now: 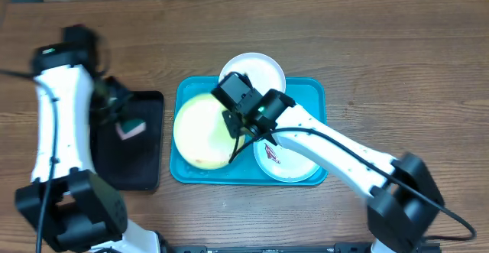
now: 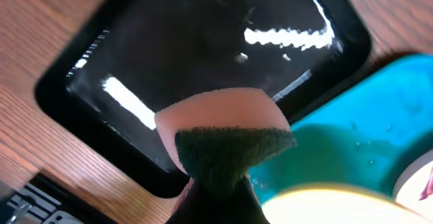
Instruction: Clean dirty plates on tray and stack at the side
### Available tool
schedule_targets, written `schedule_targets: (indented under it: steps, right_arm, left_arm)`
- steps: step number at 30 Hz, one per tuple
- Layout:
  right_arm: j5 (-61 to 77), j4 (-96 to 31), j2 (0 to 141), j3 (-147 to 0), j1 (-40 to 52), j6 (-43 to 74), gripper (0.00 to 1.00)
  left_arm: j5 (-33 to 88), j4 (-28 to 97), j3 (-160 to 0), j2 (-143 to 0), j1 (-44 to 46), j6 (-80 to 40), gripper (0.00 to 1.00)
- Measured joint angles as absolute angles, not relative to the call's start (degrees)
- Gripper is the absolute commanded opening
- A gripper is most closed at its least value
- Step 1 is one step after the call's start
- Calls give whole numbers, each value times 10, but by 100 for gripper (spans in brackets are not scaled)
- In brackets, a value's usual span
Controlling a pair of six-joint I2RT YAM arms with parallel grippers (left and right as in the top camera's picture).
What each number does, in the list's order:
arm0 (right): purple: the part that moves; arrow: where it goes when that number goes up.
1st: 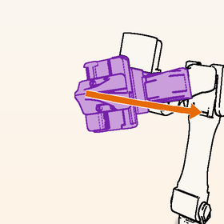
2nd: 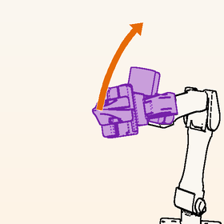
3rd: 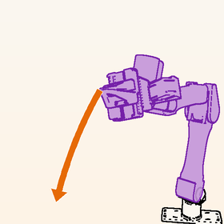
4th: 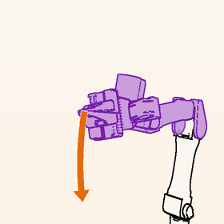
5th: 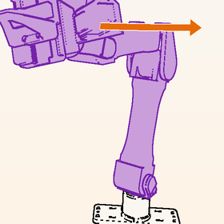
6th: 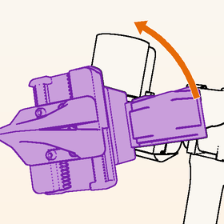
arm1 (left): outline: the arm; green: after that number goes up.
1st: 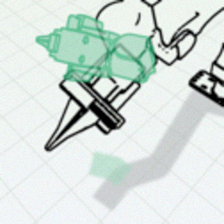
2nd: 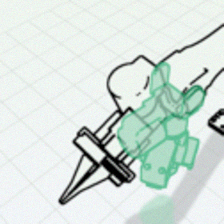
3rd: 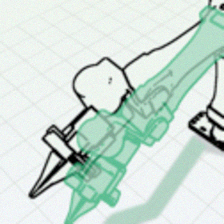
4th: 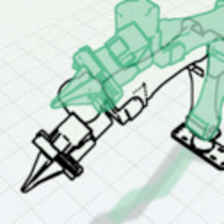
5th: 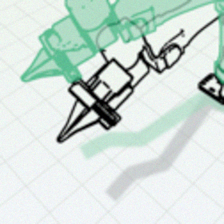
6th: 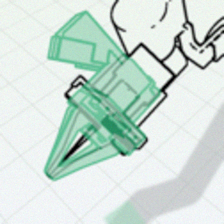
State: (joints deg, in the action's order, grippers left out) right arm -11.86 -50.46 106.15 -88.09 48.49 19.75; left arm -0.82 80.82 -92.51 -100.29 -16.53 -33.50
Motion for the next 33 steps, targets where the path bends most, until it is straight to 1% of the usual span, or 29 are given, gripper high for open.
schedule_targets:
  steps: [4,9,12,15,17,20,24,28,33]
  right_arm:
    - [-245,-541,1044,-938,510,155,4]
    - [-431,-530,1044,-965,557,63,4]
    - [-552,-466,1044,-969,594,-12,4]
    - [-673,-344,1044,-976,641,-128,4]
    - [-727,-263,1044,-981,668,-213,4]
    - [-781,-155,1044,-985,707,-345,4]
    - [-815,-71,1044,-986,734,-465,4]
    - [-832,-53,1044,-986,735,-522,4]
    - [-848,-52,1044,-986,731,-545,4]
  left_arm:
    - [17,808,-921,-1003,-230,-297,4]
    - [35,808,-911,-1003,-265,-269,4]
    - [44,806,-911,-1003,-273,-263,4]
    - [48,805,-911,-1003,-274,-261,5]
    - [49,803,-911,-1003,-274,-259,4]
    - [50,802,-910,-1003,-274,-256,4]
    - [50,801,-910,-1003,-274,-255,4]
    - [50,802,-910,-1003,-274,-255,4]
    - [50,802,-910,-1003,-274,-254,4]
